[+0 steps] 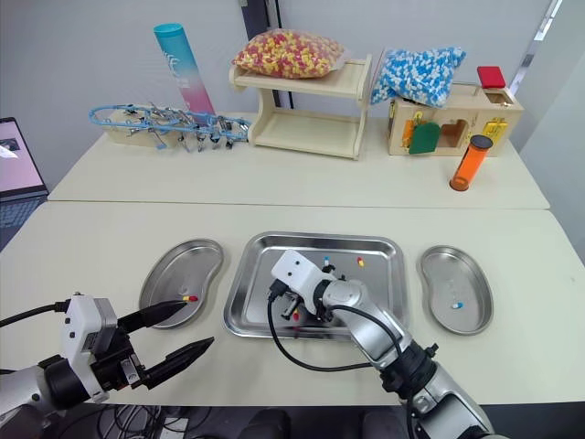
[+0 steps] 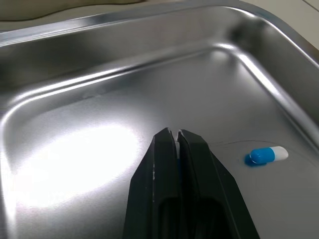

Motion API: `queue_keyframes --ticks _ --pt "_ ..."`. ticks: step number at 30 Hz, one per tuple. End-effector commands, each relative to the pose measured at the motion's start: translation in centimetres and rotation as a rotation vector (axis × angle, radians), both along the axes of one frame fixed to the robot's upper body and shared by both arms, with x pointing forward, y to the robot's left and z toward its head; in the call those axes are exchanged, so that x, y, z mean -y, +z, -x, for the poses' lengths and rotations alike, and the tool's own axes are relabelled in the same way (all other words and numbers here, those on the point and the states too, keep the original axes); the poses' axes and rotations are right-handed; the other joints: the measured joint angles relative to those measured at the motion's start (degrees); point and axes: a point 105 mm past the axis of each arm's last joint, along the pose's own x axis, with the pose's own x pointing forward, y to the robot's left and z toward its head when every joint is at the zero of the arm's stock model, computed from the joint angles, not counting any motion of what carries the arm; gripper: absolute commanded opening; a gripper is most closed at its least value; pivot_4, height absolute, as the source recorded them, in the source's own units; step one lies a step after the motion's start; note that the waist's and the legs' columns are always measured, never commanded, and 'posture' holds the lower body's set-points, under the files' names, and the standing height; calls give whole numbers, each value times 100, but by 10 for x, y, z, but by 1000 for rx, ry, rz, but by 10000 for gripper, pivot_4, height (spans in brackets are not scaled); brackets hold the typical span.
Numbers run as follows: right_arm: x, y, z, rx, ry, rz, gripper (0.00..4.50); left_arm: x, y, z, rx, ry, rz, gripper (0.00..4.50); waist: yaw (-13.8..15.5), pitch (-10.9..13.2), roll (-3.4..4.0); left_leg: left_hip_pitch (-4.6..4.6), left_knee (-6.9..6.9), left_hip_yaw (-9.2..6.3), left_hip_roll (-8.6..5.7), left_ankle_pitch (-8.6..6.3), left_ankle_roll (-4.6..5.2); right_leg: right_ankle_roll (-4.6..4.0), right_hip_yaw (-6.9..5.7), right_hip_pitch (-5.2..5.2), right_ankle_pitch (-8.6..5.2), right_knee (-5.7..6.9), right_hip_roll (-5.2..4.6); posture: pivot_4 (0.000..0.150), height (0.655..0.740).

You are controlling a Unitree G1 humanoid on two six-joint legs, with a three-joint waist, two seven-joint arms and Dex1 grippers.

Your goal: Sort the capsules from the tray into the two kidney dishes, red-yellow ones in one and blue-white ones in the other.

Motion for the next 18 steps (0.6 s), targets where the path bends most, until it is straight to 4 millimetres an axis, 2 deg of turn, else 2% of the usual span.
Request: queue_keyframes --ticks 1,7,12,18 --pt "-6 8 2 29 36 -20 255 2 3 1 21 -12 -2 45000 0 0 0 0 0 0 0 0 0 0 0 0 0 0 0 1500 7400" --pt "-10 23 3 54 71 -73 255 0 1 2 21 -8 -5 45000 0 1 1 -2 0 0 0 0 0 0 0 -1 0 0 0 1500 7400" --pt "-12 47 3 86 117 -118 255 -1 2 2 23 -7 -5 45000 0 2 3 -3 0 0 0 0 0 0 0 -3 0 0 0 1500 7400" --pt "1 68 5 83 171 -132 255 3 1 5 17 -37 0 45000 8 2 2 -6 -1 0 0 0 0 0 -1 -3 0 -2 0 1500 7400"
